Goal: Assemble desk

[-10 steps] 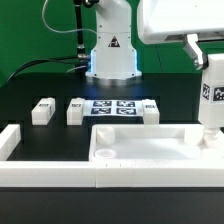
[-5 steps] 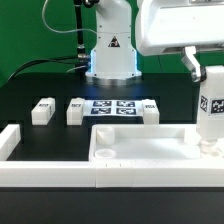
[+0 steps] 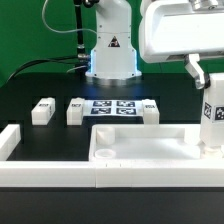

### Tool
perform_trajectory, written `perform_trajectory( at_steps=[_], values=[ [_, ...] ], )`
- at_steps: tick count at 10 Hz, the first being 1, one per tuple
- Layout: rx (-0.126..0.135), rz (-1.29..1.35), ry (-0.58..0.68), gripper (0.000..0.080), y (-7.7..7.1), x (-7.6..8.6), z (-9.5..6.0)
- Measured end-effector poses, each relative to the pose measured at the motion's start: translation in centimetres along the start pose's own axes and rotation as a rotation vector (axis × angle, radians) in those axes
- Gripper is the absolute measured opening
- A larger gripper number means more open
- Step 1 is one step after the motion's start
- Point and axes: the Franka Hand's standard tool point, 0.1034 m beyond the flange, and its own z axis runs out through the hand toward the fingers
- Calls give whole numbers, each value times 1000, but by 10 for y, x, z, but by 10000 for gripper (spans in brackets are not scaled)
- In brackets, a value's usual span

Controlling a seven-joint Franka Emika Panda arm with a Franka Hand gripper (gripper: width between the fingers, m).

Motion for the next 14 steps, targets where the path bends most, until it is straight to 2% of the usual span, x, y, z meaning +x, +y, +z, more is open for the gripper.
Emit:
perform_trajectory(
  at_steps=[3,9,10,11,12,14],
  values=[
    [-4,-2,21,290,-1,-7,7],
    [-9,-4,58,291,-2,-6,8],
    [-8,-4,58,464,-2,-6,8],
    [-8,-4,58,464,-2,-6,8],
    [-8,-4,58,611,-2,-6,8],
    [-8,-4,58,638,-2,-6,8]
  ],
)
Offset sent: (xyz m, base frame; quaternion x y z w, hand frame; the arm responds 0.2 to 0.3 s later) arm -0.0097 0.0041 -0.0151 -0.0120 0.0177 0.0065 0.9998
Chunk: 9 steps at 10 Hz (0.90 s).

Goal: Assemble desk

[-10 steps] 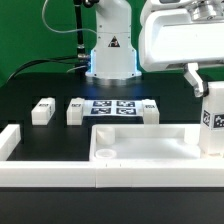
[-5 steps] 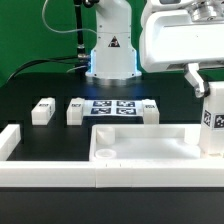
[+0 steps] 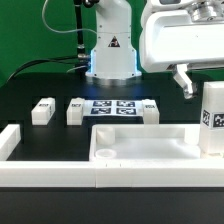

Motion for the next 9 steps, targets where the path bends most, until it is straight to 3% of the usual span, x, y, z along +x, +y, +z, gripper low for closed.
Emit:
perform_trajectory(
  at_steps=[6,9],
  values=[
    [2,4,-16,649,2,3,0],
    [17,19,-84,649,-2,10,5]
  ],
)
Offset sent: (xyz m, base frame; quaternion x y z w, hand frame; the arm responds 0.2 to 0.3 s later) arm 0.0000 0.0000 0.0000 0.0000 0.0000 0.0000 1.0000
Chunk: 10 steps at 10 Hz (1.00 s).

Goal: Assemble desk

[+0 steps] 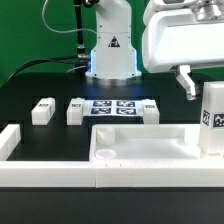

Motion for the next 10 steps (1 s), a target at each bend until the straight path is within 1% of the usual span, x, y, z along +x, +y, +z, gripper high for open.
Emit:
perform_trajectory(
  at_steps=[1,2,4,6,7,8,9,10],
  values=[
    [20,15,-135,649,-4,-3,3],
    [29,17,-191,649,-3,2,2],
    [41,23,-335,649,0,-11,6],
    [47,45,-457,649,6,-14,4],
    [48,78,-532,649,5,-18,3],
    [46,84,-515,649,5,-14,5],
    [46,84,-518,553,5,-15,5],
    [46,85,-518,396,5,-15,5]
  ],
)
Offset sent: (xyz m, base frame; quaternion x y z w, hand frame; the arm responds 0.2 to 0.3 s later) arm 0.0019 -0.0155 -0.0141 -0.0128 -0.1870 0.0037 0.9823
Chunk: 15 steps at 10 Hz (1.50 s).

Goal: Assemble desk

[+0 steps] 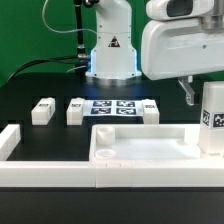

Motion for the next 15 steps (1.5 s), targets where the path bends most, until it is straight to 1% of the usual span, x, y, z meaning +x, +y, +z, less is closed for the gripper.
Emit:
perform_trajectory(
  at_steps=[1,2,5,6,7,8,9,11,12,13,15],
  values=[
    [1,62,0,396,-1,0,0],
    [1,113,0,288,0,0,0],
    [3,320,3,288,-1,0,0],
    [7,442,23,288,-1,0,1],
    [20,583,37,288,0,0,1],
    [28,730,41,288,-1,0,1],
    [30,855,46,288,-3,0,2],
    [51,1157,47,288,-5,1,3],
    [57,1266,51,288,-6,1,3],
    [66,1309,47,288,-5,2,3],
    [65,1286,46,295,-6,1,3]
  ],
)
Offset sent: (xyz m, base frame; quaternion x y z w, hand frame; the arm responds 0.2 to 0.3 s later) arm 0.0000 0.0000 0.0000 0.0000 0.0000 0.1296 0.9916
